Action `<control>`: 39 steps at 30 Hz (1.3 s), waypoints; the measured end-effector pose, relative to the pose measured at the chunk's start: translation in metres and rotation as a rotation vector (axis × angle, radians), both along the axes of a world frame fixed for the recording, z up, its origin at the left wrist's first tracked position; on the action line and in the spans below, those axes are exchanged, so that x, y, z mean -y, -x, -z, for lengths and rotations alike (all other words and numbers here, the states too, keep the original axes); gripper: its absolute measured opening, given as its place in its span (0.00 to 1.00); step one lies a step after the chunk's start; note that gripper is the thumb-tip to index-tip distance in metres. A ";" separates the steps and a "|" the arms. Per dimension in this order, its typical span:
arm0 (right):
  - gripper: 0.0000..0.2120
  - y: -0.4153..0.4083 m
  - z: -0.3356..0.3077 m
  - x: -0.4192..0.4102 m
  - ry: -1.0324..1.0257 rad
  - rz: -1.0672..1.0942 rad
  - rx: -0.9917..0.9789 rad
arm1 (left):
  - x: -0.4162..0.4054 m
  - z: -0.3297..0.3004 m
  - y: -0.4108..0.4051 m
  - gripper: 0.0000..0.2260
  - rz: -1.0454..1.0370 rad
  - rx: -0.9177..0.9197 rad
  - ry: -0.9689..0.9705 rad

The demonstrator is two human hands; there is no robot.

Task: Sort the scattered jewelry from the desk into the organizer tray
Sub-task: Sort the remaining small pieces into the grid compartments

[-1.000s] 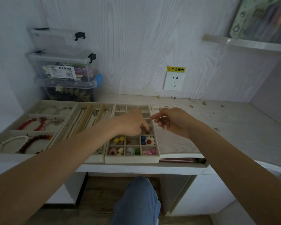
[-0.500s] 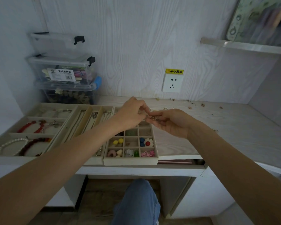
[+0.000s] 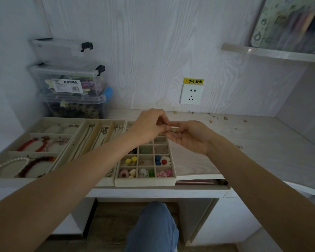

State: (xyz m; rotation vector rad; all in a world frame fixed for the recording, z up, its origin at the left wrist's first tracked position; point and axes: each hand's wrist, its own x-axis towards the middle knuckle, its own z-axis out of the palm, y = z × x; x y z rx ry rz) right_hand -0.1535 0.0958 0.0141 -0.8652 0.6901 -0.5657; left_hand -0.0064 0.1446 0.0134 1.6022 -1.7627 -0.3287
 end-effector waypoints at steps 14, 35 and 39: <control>0.09 0.032 0.001 0.009 0.088 0.055 -0.110 | 0.021 -0.006 0.029 0.01 0.008 -0.419 -0.190; 0.06 0.029 0.005 0.011 0.375 -0.012 -0.360 | 0.003 -0.015 0.008 0.06 -0.021 -0.505 -0.405; 0.05 0.023 0.004 0.007 0.423 -0.007 -0.375 | -0.006 -0.013 0.000 0.06 0.048 -0.746 -0.473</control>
